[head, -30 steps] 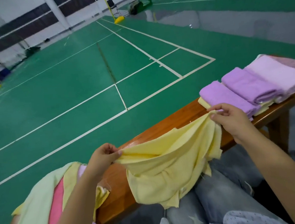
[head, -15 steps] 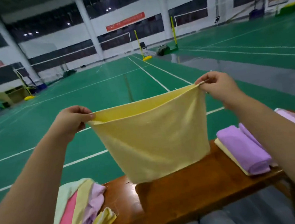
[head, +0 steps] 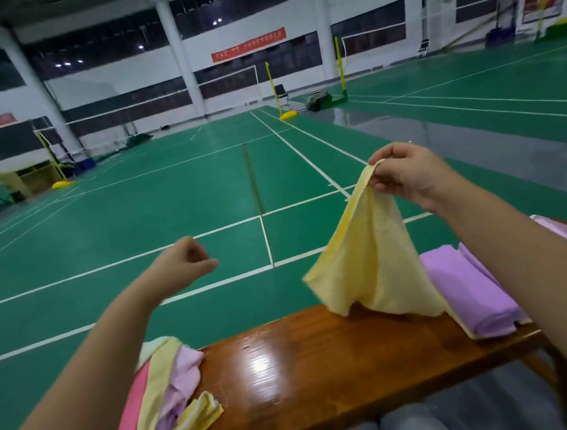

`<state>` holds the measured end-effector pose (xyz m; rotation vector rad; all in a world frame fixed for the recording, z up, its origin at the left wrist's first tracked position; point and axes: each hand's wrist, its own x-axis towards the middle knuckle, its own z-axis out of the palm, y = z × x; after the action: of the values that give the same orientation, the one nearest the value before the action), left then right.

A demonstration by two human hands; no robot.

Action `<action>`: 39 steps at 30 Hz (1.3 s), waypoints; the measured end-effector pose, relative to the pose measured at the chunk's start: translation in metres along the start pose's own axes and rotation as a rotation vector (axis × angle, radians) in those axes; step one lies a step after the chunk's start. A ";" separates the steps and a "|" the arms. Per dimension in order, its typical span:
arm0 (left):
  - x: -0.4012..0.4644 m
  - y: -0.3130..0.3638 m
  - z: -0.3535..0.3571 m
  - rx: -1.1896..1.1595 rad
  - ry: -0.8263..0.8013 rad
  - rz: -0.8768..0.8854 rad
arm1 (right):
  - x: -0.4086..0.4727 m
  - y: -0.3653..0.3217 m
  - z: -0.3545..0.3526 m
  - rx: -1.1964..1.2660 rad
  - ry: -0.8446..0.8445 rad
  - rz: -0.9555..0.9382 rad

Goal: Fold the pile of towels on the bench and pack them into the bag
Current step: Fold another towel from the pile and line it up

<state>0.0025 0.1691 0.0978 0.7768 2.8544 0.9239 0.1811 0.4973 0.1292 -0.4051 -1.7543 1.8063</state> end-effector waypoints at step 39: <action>-0.045 0.035 0.054 -0.715 -0.261 0.078 | 0.006 -0.010 -0.039 0.509 0.358 0.034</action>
<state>0.0674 0.2015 0.0676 0.8272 2.0486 1.5724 0.2013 0.5323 0.1365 -0.5065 -1.0094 1.9749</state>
